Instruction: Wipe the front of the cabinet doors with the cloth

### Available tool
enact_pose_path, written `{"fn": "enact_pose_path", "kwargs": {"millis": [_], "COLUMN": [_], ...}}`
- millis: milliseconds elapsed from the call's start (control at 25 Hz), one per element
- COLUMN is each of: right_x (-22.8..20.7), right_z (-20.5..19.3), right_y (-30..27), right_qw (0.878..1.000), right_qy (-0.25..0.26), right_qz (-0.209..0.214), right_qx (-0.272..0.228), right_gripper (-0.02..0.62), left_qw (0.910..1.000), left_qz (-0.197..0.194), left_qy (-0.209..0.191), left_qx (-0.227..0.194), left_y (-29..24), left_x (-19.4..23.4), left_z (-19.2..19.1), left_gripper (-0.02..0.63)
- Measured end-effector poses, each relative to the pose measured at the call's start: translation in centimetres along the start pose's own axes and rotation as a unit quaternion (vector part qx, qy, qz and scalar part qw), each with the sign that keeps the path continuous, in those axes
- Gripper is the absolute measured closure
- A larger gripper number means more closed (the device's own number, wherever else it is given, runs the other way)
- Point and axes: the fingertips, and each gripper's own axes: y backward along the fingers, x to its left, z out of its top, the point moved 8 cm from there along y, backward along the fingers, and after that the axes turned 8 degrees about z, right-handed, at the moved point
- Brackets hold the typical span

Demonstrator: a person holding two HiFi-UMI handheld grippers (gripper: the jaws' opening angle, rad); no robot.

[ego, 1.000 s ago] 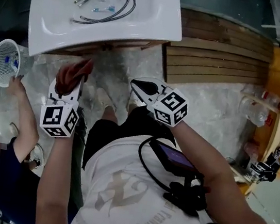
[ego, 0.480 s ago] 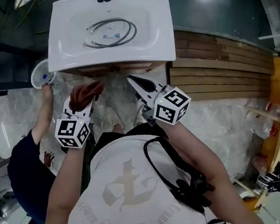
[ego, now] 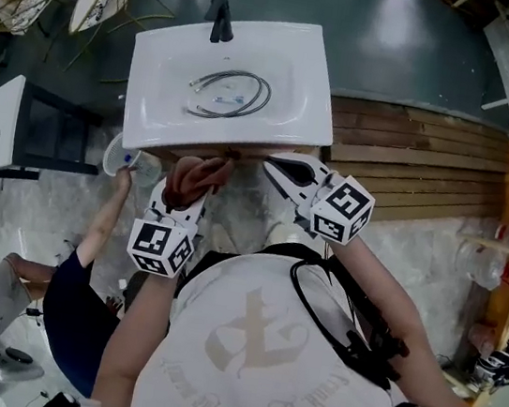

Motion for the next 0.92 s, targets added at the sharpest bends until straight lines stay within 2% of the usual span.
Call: {"fn": "enact_pose_path", "kwargs": {"millis": [440, 920], "right_x": [0.3, 0.6], "right_z": [-0.6, -1.5], "right_y": [-0.5, -0.3], "right_qw": [1.0, 1.0], "right_qy": [0.004, 0.007], "right_qz": [-0.001, -0.007], "right_qx": [-0.002, 0.01], "right_gripper": [0.581, 0.581], "left_qw": [1.0, 0.9999], "left_qz": [0.006, -0.007], "left_qy": [0.0, -0.003], "left_qx": [0.003, 0.007], "left_y": [1.6, 1.1], "left_x": [0.2, 0.1], "left_z": [-0.8, -1.9], "left_gripper": [0.44, 0.44]}}
